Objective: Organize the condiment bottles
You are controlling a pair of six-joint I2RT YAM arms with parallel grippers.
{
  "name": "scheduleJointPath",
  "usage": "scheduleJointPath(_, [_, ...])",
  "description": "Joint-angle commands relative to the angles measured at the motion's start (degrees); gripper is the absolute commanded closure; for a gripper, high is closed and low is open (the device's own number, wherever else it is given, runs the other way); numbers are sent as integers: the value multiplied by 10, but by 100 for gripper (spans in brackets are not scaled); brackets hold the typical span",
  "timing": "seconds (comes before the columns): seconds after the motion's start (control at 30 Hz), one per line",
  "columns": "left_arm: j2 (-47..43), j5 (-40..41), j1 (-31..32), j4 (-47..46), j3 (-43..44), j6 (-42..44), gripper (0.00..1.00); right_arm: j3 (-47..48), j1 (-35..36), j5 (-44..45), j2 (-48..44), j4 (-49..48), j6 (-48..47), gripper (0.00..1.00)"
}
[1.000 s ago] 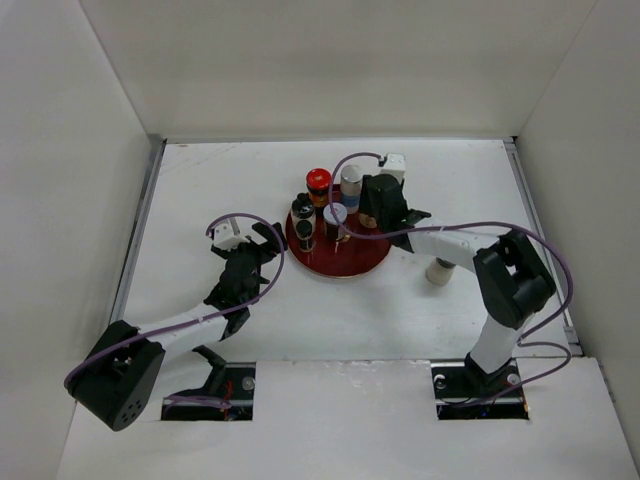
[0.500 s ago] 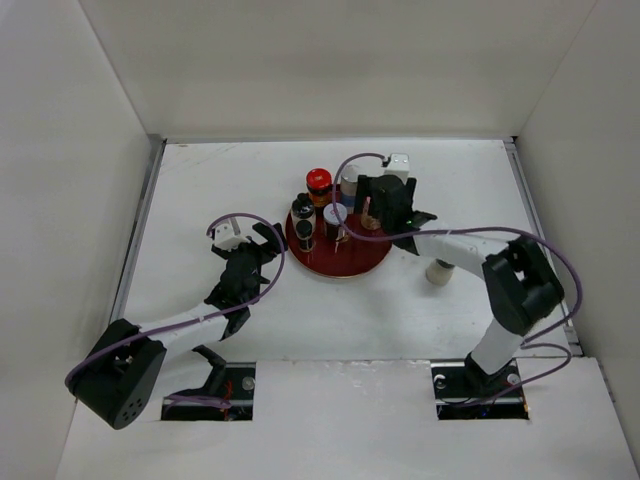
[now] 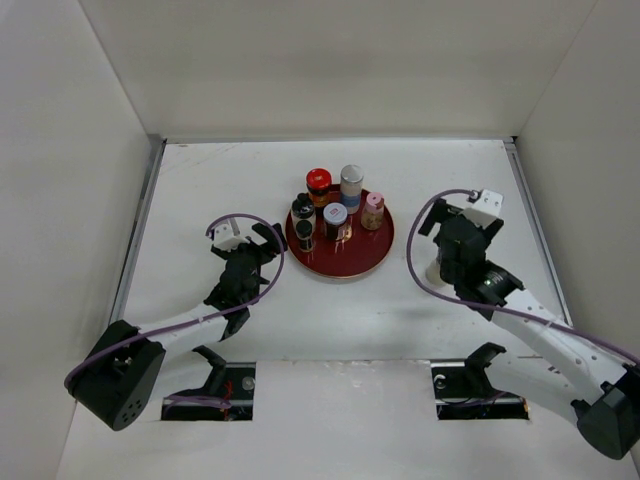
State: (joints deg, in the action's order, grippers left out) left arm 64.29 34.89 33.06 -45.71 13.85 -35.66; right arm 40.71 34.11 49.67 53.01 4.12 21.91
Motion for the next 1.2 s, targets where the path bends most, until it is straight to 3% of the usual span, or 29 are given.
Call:
scheduleJointPath(0.0, [-8, -5, 2, -32, -4, -8, 7, -21, 5, 47, -6, 126, 57, 0])
scheduleJointPath(0.2, [-15, -5, 1, -28, -7, -9, 7, -34, -11, -20, 19, 151, 103, 0])
scheduleJointPath(0.53, [-7, -5, 1, -29, -4, -11, 7, -64, -42, -55, 41, 134, 117, 0])
scheduleJointPath(0.63, [-13, 1, 0, -27, -6, -11, 7, -78, -49, -70, 41, 121, 118, 10])
scheduleJointPath(0.73, [-15, 17, -1, -24, -8, -13, 5, -78, -56, -68, 36, 111, 114, 34])
scheduleJointPath(0.8, [-17, 27, -1, -18, -8, -13, 2, -70, -53, -49, 24, 105, 110, 43])
scheduleJointPath(0.97, [-16, 33, -3, -15, -7, -14, 0, -21, 22, 1, 11, 65, 39, 46])
scheduleJointPath(1.17, [-16, 50, -9, -12, -8, -14, 0, 56, 107, -36, 81, -3, 9, 45])
